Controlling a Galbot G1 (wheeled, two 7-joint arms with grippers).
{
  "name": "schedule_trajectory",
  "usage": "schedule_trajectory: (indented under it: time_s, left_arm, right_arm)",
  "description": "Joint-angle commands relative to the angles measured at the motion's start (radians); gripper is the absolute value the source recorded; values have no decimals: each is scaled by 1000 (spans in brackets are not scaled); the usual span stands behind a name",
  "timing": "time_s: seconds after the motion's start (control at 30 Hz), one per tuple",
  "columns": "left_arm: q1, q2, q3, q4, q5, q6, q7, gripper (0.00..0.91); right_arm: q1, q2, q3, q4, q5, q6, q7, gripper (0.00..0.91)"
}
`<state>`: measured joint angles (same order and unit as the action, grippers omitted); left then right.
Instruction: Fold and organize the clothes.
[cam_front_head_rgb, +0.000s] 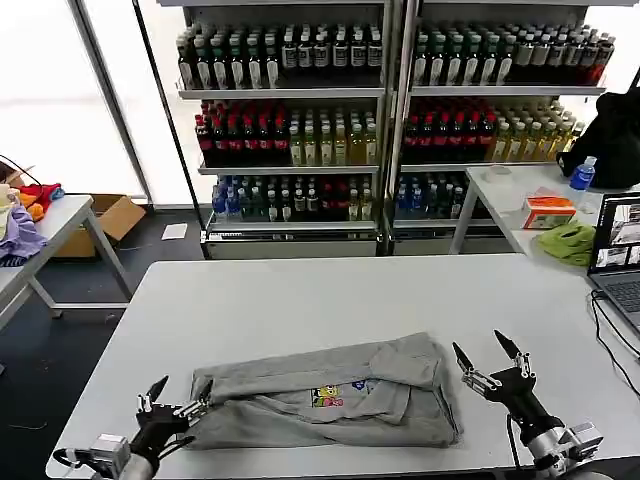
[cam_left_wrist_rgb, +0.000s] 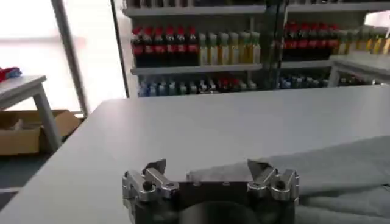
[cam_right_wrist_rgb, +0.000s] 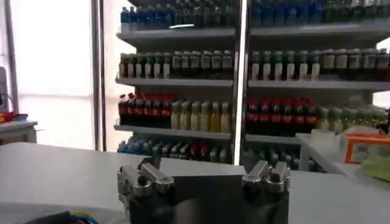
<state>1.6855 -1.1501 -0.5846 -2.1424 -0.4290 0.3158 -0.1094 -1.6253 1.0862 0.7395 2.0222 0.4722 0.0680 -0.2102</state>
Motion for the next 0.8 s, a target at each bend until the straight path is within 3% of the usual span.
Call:
schedule_trajectory:
  time_s: [0.03, 0.33, 0.37, 0.4, 0.43, 0.47, 0.8]
  left_arm:
    - [-43, -126, 111, 65, 60, -50, -69, 826]
    - [-48, -122, 98, 142, 79, -48, -35, 574]
    - [-45, -123, 98, 149, 94, -53, -23, 443]
    - [-43, -125, 99, 158, 114, -66, -16, 202]
    - [-42, -128, 99, 163, 118, -75, -14, 40]
    - [-41, -129, 99, 164, 117, -77, -14, 0]
    - [-35, -132, 111, 165, 113, -112, -12, 10]
  right_arm:
    - [-18, 10, 9, -14, -18, 92, 1, 907]
    - [-26, 8, 13, -3, -10, 90, -3, 907]
    - [-26, 8, 13, -3, -10, 89, -3, 907]
    - [-25, 8, 13, -2, -3, 88, -1, 907]
    - [-25, 8, 14, -3, 0, 87, 0, 907]
    - [-24, 9, 14, -5, 3, 87, 0, 907]
    - [-29, 15, 13, 13, 52, 71, 12, 907]
